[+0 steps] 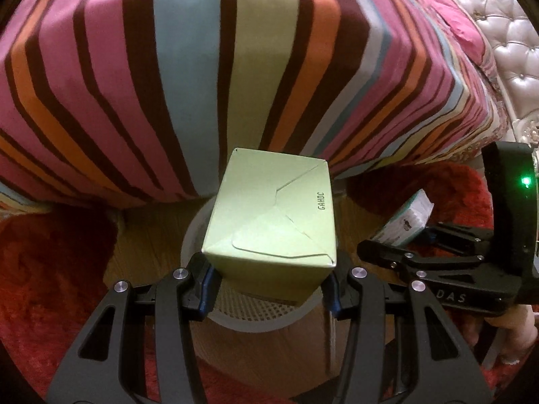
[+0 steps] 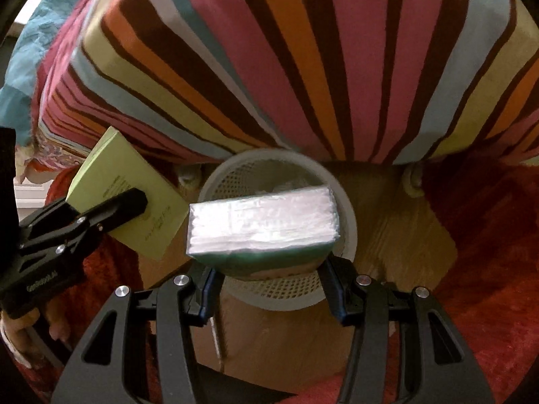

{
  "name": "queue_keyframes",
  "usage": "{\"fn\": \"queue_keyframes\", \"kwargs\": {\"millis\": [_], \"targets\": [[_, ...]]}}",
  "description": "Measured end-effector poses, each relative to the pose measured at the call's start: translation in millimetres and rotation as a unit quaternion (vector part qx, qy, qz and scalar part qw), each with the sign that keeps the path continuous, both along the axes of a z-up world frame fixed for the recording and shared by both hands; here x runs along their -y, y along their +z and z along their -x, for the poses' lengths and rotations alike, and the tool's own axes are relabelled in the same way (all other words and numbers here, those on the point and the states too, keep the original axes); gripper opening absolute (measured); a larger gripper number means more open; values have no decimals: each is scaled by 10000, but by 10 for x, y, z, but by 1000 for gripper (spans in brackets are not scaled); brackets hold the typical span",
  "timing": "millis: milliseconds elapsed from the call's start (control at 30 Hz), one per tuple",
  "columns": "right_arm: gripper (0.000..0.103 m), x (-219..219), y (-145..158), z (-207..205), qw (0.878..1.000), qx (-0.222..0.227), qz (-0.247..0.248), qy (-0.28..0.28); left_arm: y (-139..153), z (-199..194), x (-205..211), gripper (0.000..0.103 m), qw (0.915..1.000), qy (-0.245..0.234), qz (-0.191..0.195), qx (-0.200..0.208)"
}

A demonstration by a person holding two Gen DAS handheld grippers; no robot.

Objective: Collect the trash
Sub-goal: 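Carry the green box and tissue pack down over the wastebasket with both tools, then open both tools to drop the green box and tissue pack into the wastebasket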

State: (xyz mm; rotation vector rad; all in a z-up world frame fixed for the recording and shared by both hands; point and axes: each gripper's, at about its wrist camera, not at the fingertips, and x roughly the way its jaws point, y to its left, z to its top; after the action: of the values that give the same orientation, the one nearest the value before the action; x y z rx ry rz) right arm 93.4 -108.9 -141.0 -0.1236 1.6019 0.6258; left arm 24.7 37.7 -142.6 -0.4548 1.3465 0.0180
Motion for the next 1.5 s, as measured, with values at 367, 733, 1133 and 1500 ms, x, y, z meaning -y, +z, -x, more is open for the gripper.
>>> {"fn": "queue_keyframes", "kwargs": {"millis": [367, 733, 1133, 1500], "targets": [[49, 84, -329, -34, 9966, -780, 106, -231, -286, -62, -35, 49, 9981, 80, 310, -530], [49, 8, -704, -40, 9897, -1339, 348, -359, -696, -138, -71, 49, 9896, 150, 541, -1327], [49, 15, -1182, -80, 9781, -1873, 617, -666, -1122, -193, -34, 49, 9742, 172, 598, -2169], [84, 149, -1332, -104, 9694, -1975, 911, -1139, -1365, -126, -106, 80, 9569, 569, 714, -2755]]}}
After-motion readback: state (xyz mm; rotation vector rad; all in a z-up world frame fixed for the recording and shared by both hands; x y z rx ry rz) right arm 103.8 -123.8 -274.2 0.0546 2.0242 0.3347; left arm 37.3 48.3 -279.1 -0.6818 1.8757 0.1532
